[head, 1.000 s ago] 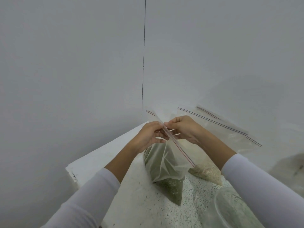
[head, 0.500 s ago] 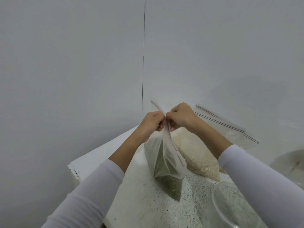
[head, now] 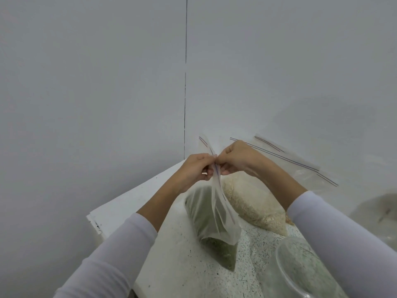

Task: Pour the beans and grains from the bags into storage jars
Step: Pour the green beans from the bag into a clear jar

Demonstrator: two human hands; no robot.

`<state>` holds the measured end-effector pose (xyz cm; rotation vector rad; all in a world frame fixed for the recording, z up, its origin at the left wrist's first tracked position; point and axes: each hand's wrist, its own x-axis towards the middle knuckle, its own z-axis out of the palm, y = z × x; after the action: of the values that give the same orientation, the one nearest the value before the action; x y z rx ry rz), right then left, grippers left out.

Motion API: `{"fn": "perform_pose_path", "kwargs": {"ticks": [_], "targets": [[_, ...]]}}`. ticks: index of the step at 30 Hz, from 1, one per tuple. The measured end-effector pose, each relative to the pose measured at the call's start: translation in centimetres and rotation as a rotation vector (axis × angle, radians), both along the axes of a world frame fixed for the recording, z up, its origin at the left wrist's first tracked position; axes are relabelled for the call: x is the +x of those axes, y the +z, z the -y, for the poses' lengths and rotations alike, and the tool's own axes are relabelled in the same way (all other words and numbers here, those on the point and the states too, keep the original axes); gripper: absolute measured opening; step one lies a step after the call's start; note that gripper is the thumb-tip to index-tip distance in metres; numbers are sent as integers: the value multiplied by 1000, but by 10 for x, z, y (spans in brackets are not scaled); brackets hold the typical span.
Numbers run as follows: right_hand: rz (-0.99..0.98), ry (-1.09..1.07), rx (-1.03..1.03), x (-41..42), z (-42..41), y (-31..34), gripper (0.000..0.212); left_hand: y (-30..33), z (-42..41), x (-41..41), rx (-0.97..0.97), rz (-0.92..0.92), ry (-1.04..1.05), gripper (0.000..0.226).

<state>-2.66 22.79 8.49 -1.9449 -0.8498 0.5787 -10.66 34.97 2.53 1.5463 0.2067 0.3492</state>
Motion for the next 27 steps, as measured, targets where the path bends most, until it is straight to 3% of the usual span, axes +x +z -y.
{"fn": "perform_pose_path", "kwargs": {"ticks": [6, 14, 19, 24, 27], "targets": [[3, -49, 72, 4, -11, -14, 20, 2, -2, -8, 32, 23, 73, 23], [21, -148, 117, -3, -16, -18, 36, 5, 0, -9, 120, 18, 185, 15], [-21, -154, 209, -5, -12, 1, 39, 35, 3, -10, 208, 81, 184, 30], [-24, -93, 201, -6, -4, 11, 31, 40, 4, -6, 219, 79, 155, 39], [-109, 36, 48, -3, 4, 10, 17, 28, 1, -8, 144, 47, 107, 37]]}}
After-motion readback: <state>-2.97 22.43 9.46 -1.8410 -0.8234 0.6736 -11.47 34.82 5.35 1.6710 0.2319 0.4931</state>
